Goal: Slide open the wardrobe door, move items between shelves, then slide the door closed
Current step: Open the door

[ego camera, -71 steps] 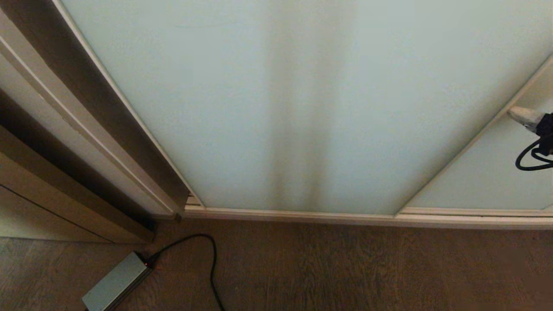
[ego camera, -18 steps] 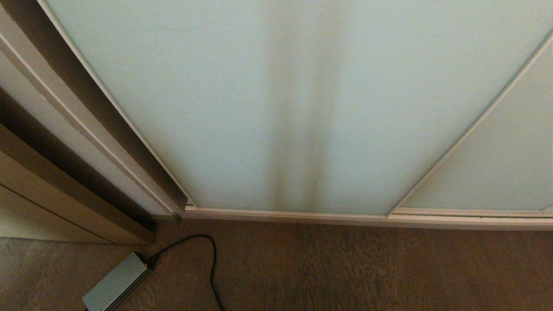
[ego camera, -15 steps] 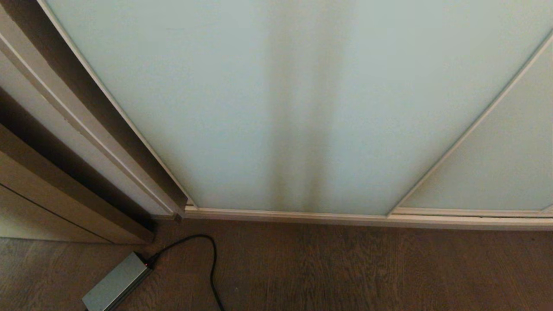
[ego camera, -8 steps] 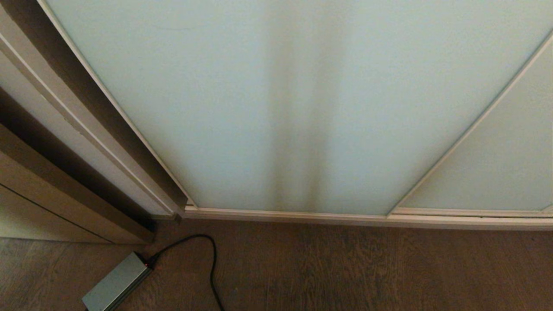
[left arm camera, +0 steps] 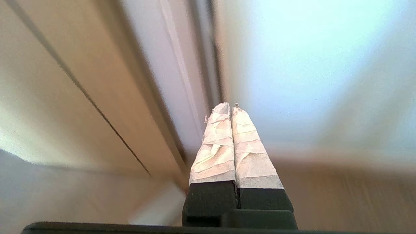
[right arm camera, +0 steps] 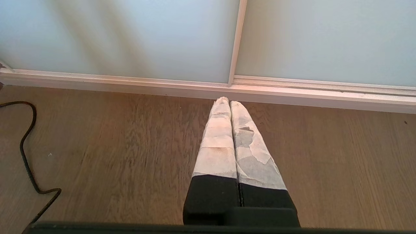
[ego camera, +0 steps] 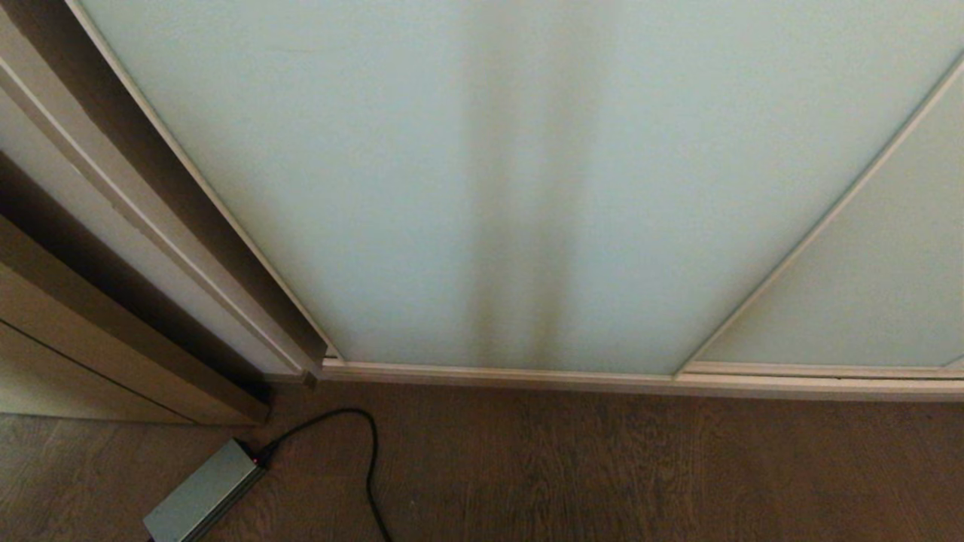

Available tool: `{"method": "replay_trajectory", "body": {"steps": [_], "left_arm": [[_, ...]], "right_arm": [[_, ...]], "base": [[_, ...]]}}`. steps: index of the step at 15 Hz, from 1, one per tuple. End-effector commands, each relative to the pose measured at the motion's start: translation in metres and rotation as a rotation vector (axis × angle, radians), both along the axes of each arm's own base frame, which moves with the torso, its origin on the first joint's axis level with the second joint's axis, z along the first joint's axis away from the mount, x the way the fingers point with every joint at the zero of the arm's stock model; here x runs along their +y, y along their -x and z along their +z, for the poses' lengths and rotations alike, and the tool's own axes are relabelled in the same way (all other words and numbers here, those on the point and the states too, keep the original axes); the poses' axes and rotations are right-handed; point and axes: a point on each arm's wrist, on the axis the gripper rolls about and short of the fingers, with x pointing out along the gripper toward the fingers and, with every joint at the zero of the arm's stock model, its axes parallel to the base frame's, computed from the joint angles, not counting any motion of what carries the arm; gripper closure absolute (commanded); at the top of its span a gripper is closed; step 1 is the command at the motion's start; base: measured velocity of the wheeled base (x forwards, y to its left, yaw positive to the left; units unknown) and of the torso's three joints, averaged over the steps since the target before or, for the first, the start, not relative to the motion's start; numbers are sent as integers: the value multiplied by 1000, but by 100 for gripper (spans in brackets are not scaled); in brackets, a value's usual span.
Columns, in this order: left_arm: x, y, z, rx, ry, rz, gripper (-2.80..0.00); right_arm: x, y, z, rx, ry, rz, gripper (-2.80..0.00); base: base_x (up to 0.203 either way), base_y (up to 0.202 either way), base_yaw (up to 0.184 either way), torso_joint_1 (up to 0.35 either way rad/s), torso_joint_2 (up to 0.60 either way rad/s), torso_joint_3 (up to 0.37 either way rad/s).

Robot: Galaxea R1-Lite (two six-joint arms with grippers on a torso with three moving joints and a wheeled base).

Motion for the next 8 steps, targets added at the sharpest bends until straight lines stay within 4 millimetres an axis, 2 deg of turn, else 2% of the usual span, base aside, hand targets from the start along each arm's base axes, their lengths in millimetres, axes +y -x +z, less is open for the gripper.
{"method": "replay_trajectory", "body": {"steps": [1,5,8], "left_arm": [[3,-30,60,-19,28,115,0],[10,-96,132,-204,119,353,0],[14,-135,169,-320,177,451,0]], "right_arm": [[0,0,0,0,0,1,0],[0,0,0,0,0,1,0],[0,0,0,0,0,1,0]], "base": [[0,0,0,0,0,0],[0,0,0,0,0,0],[0,0,0,0,0,0]]}}
